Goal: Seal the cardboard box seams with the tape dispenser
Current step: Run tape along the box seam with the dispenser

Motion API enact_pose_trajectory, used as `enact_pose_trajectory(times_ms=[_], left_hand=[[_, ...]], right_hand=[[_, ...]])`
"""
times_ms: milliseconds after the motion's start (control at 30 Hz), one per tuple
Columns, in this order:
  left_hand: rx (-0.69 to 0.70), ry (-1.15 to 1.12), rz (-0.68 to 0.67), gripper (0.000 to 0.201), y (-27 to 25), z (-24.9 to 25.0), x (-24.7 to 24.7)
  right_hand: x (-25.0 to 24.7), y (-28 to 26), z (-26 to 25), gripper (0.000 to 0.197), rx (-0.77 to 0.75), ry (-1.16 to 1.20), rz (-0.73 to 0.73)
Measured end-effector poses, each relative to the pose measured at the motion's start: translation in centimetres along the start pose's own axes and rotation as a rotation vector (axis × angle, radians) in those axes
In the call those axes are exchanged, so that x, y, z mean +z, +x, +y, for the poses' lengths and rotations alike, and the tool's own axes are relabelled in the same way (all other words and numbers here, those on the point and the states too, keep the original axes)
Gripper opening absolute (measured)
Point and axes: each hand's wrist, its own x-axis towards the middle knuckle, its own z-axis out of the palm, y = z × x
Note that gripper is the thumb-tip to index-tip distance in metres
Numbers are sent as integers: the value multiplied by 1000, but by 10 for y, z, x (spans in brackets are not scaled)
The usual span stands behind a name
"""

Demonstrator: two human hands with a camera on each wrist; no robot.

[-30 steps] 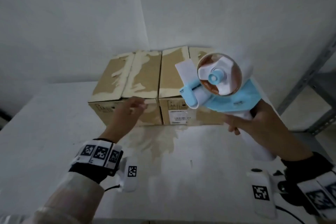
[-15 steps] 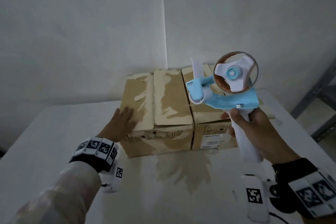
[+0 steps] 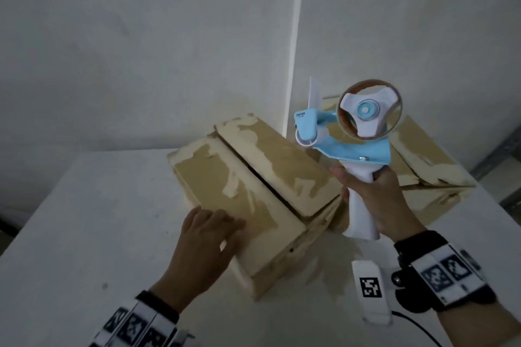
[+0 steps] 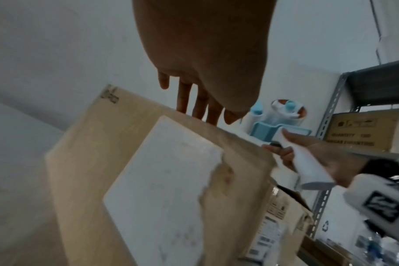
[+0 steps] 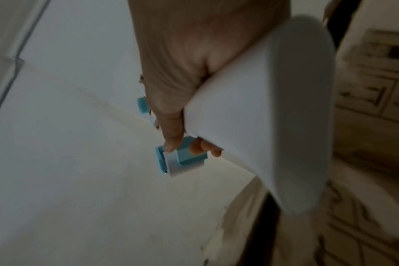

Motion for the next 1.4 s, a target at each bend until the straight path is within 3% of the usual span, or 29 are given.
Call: enact_pose_trajectory(times_ms=[133,200,233,300,333,400,467,633,800,867,900,967,1033,1067,1200,1300,1400], left_hand=[[157,-20,116,42,9,-10,-19],[116,92,114,26,27,-32,-29],[8,138,131,24,37,-47,-32],[-361,80,108,46,50,-79,-34],[-554,14,30,58,54,-94,-33],[-712,-98,-145,72,62,-111,-32],[-701,-138,-211,70,64,-114,-29],[-654,-167,-169,63,49,-101,-28],[-591,-235,-247,56,26,-85,-28],[-568,-155,-273,61,26,-79,-37],[-537,-104,-215,63,29,-76,-43],[-419,-104,33,53,41,-60,-61],[-327,-282,155,33,57,-35,-77],[-311,-417,109,31,66,-22,-81],[-348,-824,-202,46,86,20,-78],[-377,-968,-274,40,88,29,-76],[-409,-1029,-254,26,88,27,-79]], right_hand=[[24,-5,10,12,-40,10,-64],[33,-7,15,14,-42,27,-94],[34,-9,18,15,-40,26,-99],[36,-12,22,16,-37,-1,-99],[36,-14,25,16,-32,-11,-96],[33,-19,31,18,-10,-4,-94],[31,-25,35,23,5,1,-95],[14,-36,35,26,-40,-19,-99],[-9,-48,10,29,-97,12,-120],[-13,-48,-1,28,-92,4,-130],[-15,-47,-7,31,-99,-12,-137],[-14,-46,-18,44,-119,-17,-185],[-8,-44,-29,29,-134,13,-230],[-3,-42,-34,16,-159,23,-262],[15,-38,-39,18,-286,-39,-307],[23,-36,-38,19,-312,-55,-302],[29,-38,-35,28,-304,-27,-295]])
